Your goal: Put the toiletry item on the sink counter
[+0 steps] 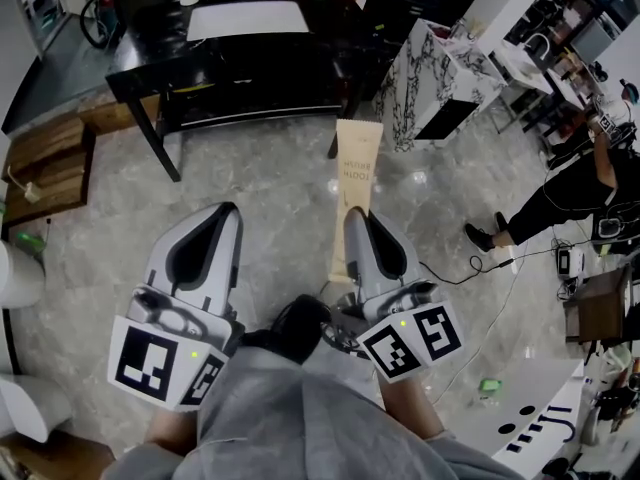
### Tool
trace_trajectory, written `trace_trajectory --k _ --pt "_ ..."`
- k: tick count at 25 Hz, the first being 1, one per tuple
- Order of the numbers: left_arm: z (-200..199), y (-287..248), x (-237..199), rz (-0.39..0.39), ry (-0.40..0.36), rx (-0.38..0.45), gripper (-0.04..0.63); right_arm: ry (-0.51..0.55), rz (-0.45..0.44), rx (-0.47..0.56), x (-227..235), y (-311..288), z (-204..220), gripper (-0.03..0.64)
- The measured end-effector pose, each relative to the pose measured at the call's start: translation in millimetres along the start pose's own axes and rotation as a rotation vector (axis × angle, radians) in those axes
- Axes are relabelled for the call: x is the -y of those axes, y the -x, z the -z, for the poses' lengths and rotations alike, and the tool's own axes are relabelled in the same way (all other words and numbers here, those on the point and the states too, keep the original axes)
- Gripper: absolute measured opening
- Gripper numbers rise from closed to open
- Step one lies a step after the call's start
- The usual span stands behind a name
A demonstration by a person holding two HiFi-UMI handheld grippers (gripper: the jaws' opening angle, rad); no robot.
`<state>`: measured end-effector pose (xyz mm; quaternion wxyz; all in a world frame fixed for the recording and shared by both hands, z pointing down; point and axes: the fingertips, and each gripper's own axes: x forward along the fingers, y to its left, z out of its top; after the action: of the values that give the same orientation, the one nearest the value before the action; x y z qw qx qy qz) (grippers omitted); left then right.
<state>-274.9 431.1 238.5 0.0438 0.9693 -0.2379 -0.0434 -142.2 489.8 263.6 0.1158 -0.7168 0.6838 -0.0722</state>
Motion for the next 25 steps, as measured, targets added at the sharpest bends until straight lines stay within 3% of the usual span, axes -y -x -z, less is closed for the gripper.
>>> trace_trajectory --k 12,25 --pt "3.2 -22.0 -35.6 -0.064 0.004 0.0 0.003 0.034 -0.017 -0.048 18.3 -41.6 10.5 0.011" --pt "-7.0 -112.9 -104.8 -0.183 -0.001 0.009 0.003 0.02 -0.157 -0.083 60.0 -171.3 -2.4 0.011"
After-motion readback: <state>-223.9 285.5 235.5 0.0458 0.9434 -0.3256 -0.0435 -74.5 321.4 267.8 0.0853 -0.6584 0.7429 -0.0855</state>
